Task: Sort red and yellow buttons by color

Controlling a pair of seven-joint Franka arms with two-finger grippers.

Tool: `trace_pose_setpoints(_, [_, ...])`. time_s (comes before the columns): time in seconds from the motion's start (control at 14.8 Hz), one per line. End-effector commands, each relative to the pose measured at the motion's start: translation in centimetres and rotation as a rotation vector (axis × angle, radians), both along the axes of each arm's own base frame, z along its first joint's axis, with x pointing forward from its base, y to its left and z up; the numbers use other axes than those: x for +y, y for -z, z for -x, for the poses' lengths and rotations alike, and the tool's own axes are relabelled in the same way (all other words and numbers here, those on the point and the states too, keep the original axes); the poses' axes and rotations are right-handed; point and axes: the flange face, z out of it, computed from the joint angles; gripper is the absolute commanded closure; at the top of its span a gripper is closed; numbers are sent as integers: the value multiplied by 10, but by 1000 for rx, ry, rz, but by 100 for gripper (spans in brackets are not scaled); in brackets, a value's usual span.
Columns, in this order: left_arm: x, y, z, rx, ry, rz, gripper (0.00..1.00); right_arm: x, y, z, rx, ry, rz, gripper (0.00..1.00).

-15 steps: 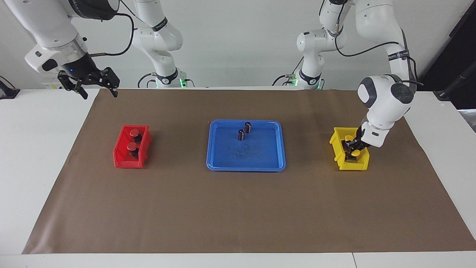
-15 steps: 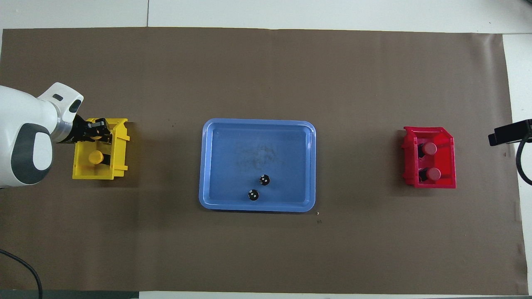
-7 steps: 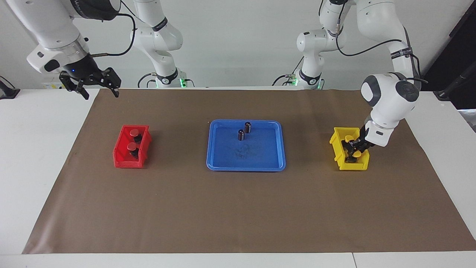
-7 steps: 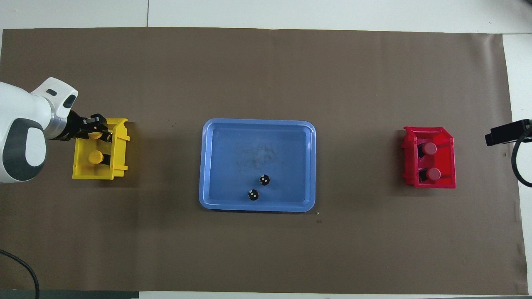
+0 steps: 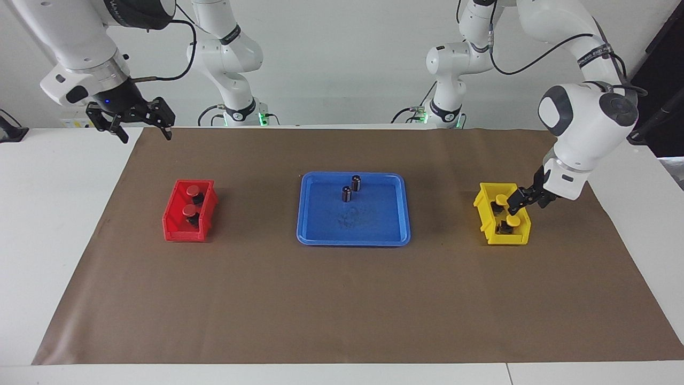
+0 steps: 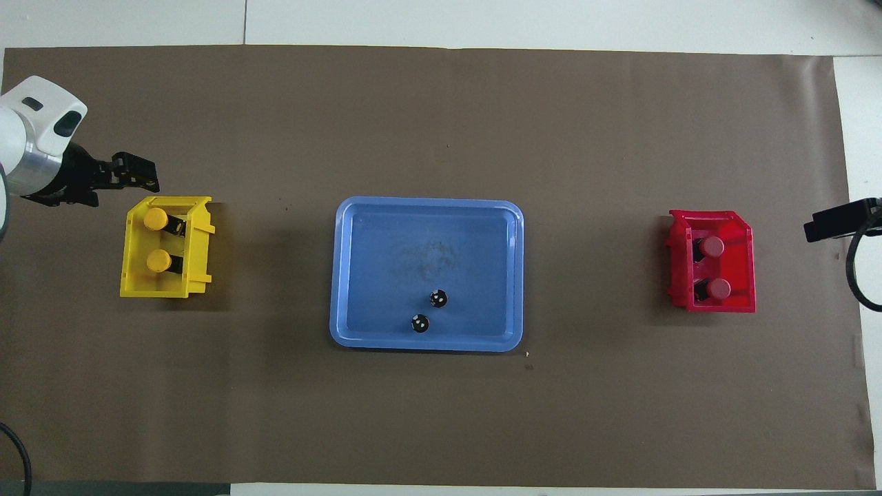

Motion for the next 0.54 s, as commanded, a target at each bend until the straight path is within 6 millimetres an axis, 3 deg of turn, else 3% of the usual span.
trace_pose_setpoints(0.0, [-27,-79,8,29,68,-14,0,-3,-1,1,9,14,10,0])
trace_pose_setpoints(0.27, [-25,-134,37,47,196,-20,0,-2,0,1,11,12,10,0])
trace_pose_setpoints(0.47, [-21,-136,43,77,200,-22,0,-5,1,1,9,20,8,0])
